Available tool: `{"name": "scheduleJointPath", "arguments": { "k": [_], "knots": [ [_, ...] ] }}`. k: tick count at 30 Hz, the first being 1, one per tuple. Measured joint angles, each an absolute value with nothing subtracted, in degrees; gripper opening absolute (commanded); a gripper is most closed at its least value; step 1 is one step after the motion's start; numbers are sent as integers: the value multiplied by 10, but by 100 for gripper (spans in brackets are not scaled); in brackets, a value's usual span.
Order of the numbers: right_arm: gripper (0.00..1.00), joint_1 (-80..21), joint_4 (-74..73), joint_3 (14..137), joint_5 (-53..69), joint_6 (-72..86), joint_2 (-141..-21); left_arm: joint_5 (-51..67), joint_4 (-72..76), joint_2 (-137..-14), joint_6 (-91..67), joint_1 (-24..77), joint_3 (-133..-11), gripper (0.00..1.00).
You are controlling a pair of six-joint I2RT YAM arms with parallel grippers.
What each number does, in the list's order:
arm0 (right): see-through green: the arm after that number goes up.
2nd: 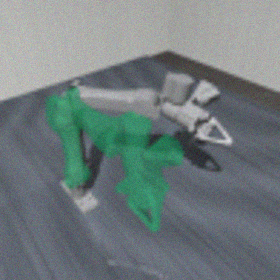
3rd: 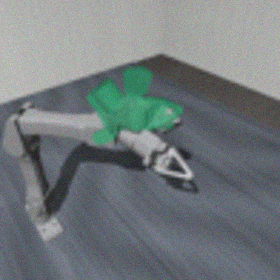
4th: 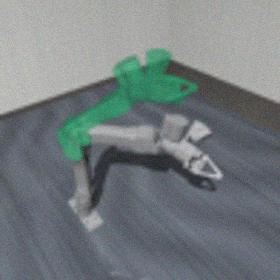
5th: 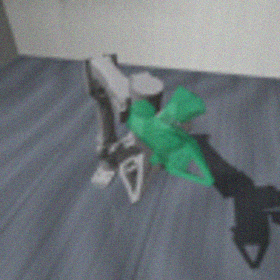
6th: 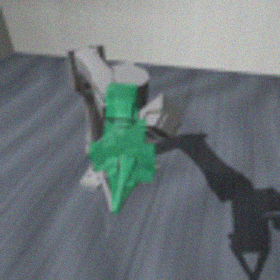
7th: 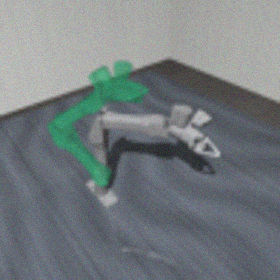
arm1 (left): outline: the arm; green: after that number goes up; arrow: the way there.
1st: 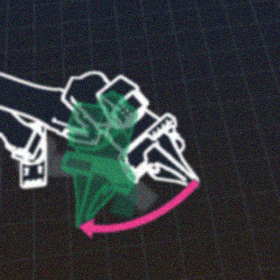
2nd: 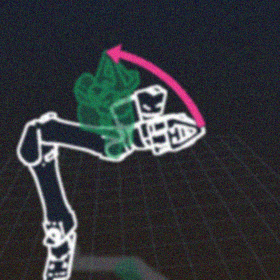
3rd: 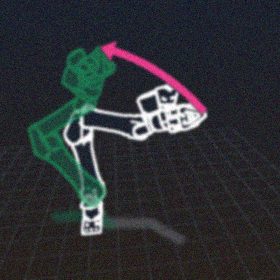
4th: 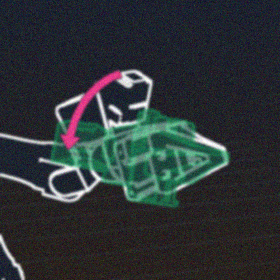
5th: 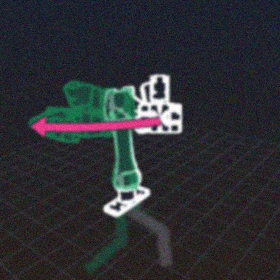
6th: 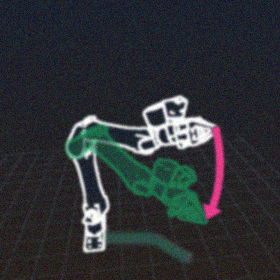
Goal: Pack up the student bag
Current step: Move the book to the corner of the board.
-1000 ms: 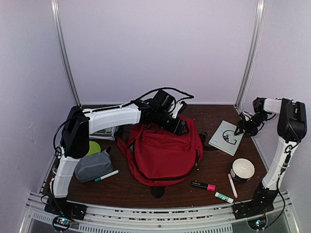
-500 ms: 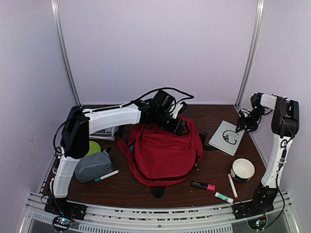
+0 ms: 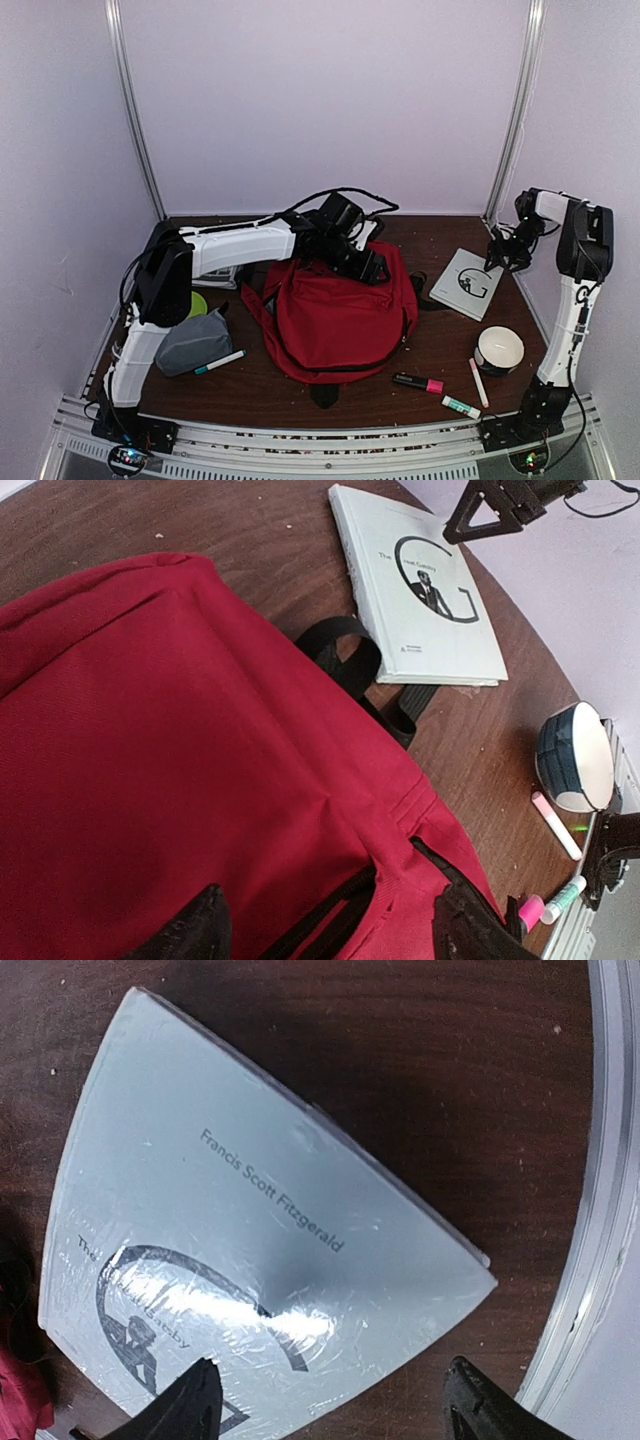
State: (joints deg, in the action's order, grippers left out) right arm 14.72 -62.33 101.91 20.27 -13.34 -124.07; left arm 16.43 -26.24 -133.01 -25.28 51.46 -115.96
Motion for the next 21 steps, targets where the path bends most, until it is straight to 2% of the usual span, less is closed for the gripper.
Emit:
{"name": "scheduleJointPath", "arguments": {
  "k": [11, 21],
  "knots": [
    [77, 99, -655, 1072, 166, -168, -1277, 203, -216, -1360, -303, 515, -1188, 71],
    [81, 126, -647, 990, 140, -172, -1231, 226, -211, -1470, -344, 524, -1326, 70]
  ]
}}
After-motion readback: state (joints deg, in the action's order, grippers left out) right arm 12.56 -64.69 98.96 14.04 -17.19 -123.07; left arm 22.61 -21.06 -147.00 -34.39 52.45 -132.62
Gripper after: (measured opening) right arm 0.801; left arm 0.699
